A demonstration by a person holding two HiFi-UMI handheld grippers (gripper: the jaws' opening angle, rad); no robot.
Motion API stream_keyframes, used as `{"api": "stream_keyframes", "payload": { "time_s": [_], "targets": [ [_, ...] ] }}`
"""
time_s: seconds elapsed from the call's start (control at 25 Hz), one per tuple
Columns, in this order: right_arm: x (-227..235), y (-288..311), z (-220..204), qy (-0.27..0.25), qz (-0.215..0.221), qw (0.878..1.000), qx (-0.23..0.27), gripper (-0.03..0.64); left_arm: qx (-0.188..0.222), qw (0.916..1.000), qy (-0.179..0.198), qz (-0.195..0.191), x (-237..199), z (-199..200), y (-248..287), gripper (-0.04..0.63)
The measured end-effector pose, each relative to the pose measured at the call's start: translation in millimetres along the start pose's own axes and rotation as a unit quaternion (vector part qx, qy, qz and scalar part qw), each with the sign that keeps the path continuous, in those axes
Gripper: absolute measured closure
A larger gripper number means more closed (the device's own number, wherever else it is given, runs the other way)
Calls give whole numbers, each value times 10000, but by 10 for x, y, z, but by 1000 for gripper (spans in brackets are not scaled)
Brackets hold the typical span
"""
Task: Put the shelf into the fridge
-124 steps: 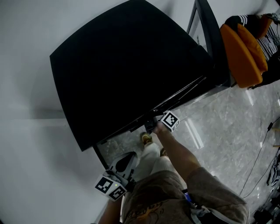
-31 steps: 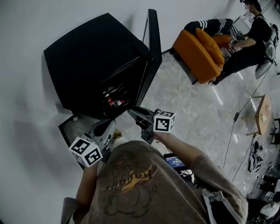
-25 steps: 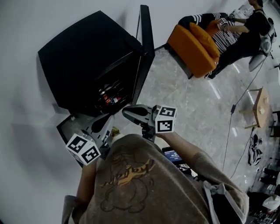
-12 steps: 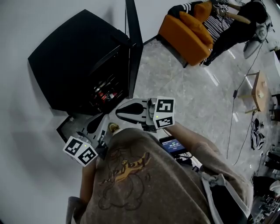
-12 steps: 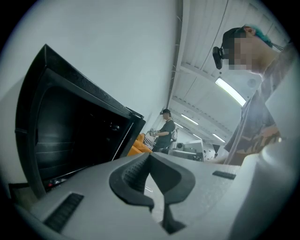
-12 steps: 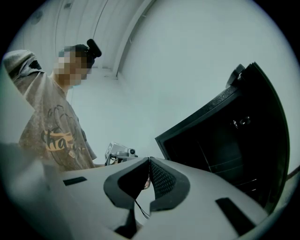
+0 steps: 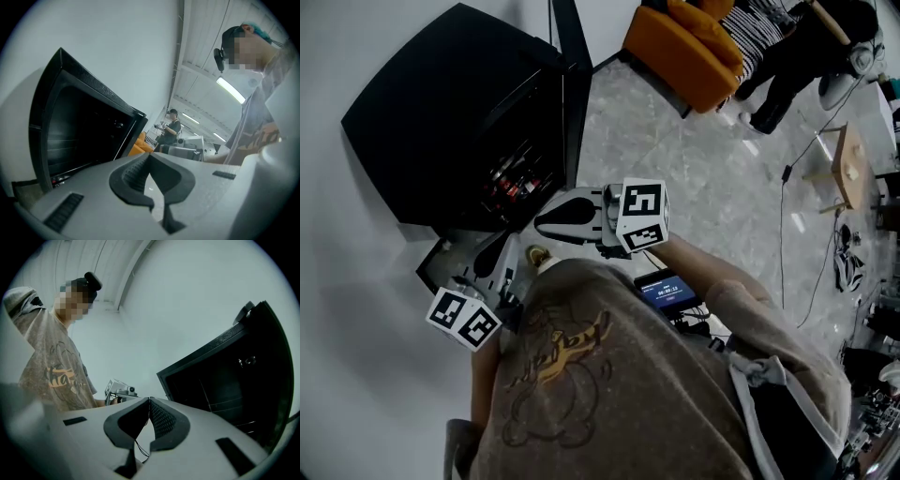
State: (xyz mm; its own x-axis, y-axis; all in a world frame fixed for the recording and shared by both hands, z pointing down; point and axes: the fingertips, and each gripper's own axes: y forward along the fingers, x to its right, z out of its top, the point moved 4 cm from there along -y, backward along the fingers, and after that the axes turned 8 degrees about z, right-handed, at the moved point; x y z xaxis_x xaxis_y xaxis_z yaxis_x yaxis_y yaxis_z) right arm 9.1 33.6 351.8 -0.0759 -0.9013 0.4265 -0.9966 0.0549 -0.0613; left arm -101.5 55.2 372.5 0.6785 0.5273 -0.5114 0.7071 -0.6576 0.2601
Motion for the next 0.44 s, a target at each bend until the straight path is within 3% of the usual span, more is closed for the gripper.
{"api": "stream_keyframes", "payload": {
  "time_s": [0.44],
  "targets": [
    [-14,201,-105,23,70,9997,-213,595,14,9998,-67,205,-178,-89,-204,594]
  ]
}}
